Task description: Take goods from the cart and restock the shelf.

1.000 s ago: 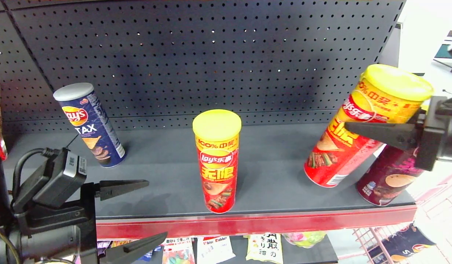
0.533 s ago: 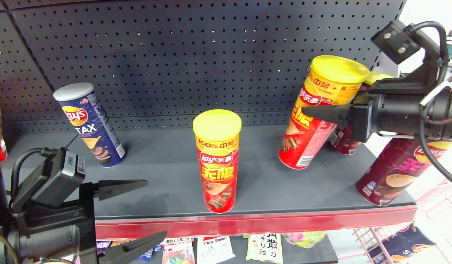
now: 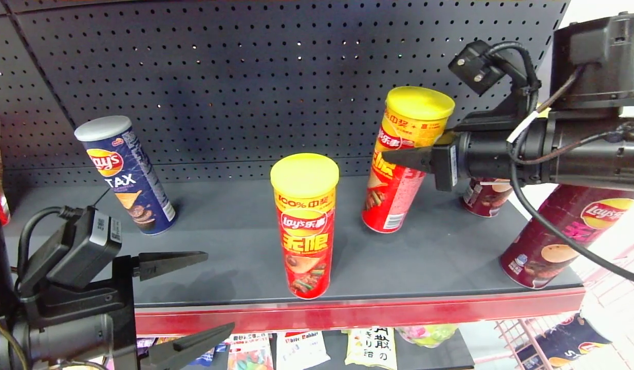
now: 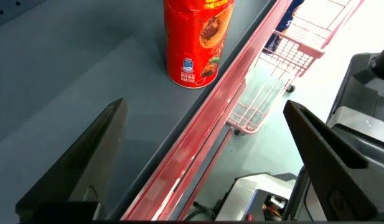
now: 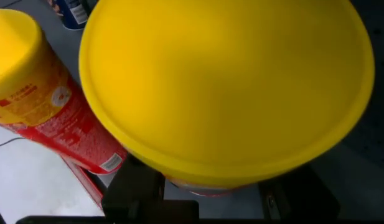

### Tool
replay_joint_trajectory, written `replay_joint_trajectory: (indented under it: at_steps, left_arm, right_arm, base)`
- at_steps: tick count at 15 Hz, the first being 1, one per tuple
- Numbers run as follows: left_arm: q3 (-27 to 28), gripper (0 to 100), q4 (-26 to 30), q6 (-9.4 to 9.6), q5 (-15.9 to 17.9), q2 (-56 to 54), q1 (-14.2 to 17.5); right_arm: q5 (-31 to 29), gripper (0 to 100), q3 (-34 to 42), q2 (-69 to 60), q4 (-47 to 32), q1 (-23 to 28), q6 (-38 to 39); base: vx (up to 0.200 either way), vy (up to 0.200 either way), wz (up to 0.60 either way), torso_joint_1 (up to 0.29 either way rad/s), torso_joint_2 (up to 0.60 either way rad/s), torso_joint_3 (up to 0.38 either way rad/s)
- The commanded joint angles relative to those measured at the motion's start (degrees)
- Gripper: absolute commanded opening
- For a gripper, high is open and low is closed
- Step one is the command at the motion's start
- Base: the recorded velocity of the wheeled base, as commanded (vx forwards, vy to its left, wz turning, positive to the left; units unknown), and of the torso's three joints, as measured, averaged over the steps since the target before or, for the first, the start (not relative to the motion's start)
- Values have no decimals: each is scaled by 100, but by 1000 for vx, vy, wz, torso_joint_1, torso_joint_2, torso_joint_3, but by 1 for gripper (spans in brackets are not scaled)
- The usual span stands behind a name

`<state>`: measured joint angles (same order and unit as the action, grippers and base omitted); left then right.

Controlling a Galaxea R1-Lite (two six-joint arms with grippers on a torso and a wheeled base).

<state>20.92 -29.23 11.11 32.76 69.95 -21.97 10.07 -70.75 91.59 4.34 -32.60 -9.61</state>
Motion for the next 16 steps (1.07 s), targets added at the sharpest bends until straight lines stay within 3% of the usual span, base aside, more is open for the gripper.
replay_joint_trajectory:
  at_steps: [1,5,16]
  left_arm:
    - [-9,100,-3,-73,-50,27,-1]
    - [-18,100,-12,-179,-138,19,8]
    - [-18,100,-3,-188,-226,36,8]
  right_arm:
    - [4,0,-228,386,-3,-89,-6]
    - [13,0,-545,755,-3,-168,3]
    - [285,0,-1213,1529,14,-221,-6]
  base:
    - [0,0,0,0,0,0]
    - [0,0,0,0,0,0]
    - [0,0,0,0,0,0]
